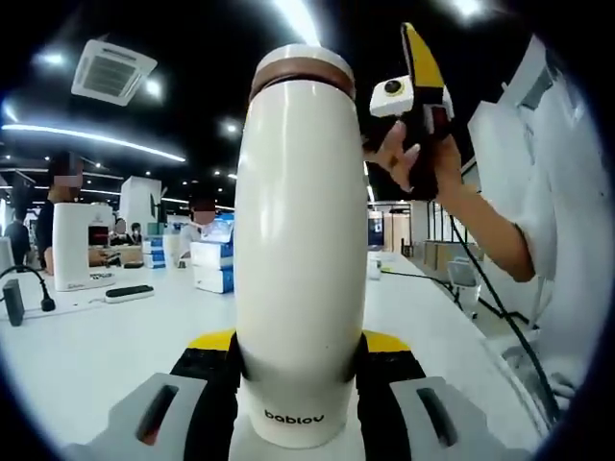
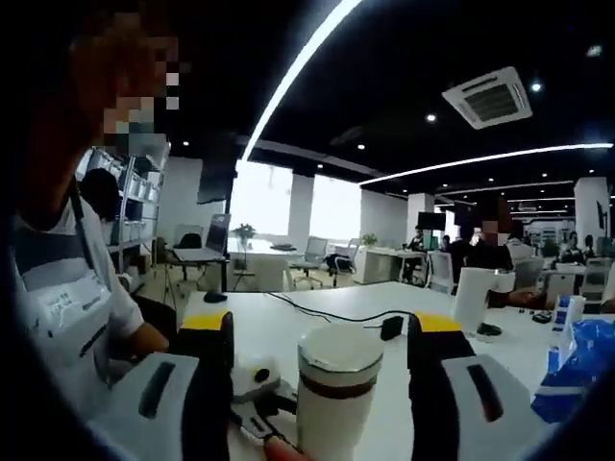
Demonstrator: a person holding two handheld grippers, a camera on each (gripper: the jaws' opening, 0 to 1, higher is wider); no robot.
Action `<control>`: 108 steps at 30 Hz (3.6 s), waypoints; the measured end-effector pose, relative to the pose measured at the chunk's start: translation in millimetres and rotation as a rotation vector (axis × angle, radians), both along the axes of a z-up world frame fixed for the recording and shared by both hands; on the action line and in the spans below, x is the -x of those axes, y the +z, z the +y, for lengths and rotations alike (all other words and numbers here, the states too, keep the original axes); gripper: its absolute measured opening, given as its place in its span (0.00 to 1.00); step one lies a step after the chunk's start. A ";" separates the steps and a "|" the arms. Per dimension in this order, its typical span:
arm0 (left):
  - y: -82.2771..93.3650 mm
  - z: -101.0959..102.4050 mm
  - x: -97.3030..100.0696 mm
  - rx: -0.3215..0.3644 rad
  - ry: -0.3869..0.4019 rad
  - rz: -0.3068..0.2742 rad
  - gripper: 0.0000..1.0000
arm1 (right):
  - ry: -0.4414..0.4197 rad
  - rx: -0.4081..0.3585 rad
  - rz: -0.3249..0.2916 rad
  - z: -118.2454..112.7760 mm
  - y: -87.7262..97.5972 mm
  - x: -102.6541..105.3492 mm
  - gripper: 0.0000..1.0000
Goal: Grasp the water cup twist off the cup lid place the cup lid on the table
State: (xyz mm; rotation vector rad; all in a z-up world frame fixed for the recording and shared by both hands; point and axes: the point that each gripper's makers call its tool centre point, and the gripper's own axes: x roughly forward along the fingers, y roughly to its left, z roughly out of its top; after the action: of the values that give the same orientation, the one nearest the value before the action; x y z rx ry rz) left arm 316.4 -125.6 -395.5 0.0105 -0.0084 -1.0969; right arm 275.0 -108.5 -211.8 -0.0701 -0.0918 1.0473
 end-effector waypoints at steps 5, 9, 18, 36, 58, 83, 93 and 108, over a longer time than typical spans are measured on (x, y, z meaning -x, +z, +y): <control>0.1 -0.1 0.2 -0.001 0.002 0.000 0.48 | -0.232 0.013 -0.037 -15.6 2.7 4.3 0.75; 0.2 -0.2 0.4 -0.001 0.003 -0.001 0.48 | -0.368 0.022 -0.064 -19.2 -6.0 10.9 0.76; -0.2 0.4 1.1 -0.002 0.003 -0.001 0.48 | -0.593 -0.025 0.012 -22.0 -40.2 26.4 0.74; 0.3 0.7 0.6 -0.004 0.001 0.000 0.48 | -0.623 -0.056 0.011 -9.0 -33.5 -12.7 0.73; 0.4 0.4 1.0 -0.004 -0.001 -0.001 0.48 | -0.664 -0.104 0.030 -1.5 -26.8 -36.7 0.64; 0.2 -2.0 4.2 -0.005 -0.004 -0.005 0.48 | -0.574 -0.085 0.054 2.1 -28.3 -36.1 0.46; 0.2 -1.2 3.2 -0.005 -0.006 -0.005 0.48 | -0.489 -0.051 0.055 6.0 -29.5 -35.1 0.46; 0.5 0.9 1.5 -0.004 -0.007 -0.004 0.48 | -0.298 0.009 0.078 11.3 -31.6 -33.6 0.45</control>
State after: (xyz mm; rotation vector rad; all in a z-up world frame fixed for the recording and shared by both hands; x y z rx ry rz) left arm 314.9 -124.7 -395.0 0.0167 -0.0097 -1.1044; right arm 308.7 -97.2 -243.4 -0.0492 -0.0048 0.7519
